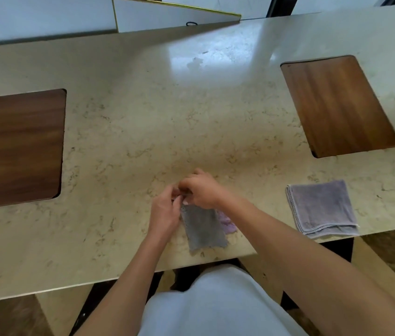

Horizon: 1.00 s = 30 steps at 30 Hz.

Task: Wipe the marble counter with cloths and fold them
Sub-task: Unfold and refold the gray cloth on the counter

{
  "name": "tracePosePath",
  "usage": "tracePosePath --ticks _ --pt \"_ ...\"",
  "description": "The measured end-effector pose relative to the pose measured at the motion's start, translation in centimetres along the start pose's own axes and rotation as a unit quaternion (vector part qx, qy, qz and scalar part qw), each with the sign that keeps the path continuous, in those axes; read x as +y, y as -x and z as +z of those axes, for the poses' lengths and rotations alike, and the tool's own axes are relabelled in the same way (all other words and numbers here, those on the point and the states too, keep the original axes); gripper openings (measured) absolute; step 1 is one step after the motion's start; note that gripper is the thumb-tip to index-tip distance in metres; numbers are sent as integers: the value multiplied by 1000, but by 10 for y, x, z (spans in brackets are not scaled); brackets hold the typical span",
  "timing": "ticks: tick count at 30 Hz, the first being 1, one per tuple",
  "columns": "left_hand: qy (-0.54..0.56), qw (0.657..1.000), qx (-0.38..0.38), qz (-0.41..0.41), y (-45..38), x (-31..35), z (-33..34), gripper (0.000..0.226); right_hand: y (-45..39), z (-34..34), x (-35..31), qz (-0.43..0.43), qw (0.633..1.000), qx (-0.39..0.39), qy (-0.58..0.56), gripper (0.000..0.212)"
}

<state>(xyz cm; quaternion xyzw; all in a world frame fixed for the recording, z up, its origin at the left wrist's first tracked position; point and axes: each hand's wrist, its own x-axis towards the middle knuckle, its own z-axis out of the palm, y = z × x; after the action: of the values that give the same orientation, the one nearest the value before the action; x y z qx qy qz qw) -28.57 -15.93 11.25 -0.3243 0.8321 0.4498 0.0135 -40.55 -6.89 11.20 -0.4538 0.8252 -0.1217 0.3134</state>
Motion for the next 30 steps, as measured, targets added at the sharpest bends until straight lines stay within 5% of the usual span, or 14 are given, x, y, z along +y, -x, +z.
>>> tracePosePath --ticks 6,13,19,30 --pt "106 987 -42 -110 16 -9 -3 29 -2 -13 -2 21 991 -2 -129 7" --pt "82 984 -131 -92 37 -20 -4 6 21 -37 16 92 948 112 -285 8" --pt "169 974 -86 -124 26 -5 -31 11 46 -63 28 150 886 210 -385 6" --pt "233 972 -9 -32 -4 64 -57 3 82 -96 29 182 807 335 -451 19"
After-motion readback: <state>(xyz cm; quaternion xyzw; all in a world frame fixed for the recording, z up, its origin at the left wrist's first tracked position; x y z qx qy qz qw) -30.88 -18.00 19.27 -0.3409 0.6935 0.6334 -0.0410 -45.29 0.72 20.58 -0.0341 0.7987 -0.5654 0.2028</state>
